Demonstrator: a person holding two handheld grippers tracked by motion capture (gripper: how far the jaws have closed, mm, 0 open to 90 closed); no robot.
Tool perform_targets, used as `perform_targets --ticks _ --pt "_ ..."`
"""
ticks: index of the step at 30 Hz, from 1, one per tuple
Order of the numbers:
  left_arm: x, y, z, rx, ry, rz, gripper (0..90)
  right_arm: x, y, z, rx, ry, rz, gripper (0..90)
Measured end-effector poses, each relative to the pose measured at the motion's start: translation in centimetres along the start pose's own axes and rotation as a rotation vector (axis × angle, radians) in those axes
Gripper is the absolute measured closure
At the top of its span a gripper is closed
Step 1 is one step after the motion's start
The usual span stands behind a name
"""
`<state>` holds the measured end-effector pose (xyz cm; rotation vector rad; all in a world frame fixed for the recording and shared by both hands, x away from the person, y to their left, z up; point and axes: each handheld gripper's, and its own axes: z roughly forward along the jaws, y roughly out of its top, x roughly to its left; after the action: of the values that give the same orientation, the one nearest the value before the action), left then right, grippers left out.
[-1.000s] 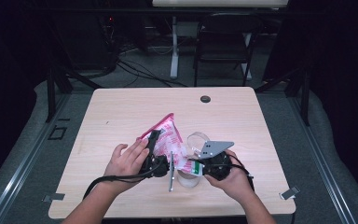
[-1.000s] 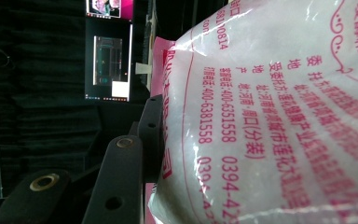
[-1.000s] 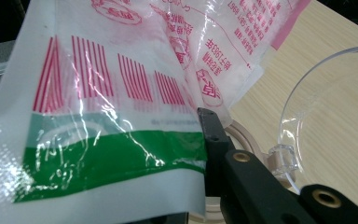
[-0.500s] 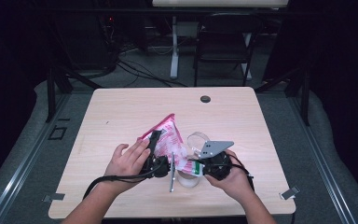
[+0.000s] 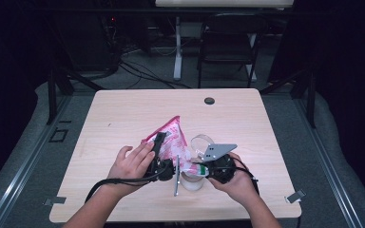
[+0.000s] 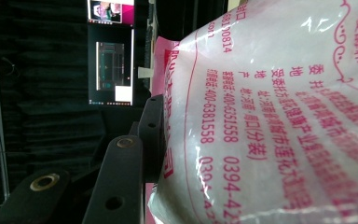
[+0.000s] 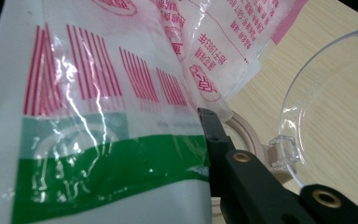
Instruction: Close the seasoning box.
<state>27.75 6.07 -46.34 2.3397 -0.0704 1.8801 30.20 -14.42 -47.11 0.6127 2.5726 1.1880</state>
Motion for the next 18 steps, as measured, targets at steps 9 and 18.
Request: perform_targets --ticks 9,18 --pt "0.00 0.11 0.01 -0.007 0.004 0.002 64.2 -0.06 -0.07 0.03 -0.006 -0.002 0.008 90.0" --pt "0.02 0.16 -0.03 -0.006 0.007 0.004 64.2 -0.06 -0.08 0.05 -0.001 -0.003 0.007 90.0"
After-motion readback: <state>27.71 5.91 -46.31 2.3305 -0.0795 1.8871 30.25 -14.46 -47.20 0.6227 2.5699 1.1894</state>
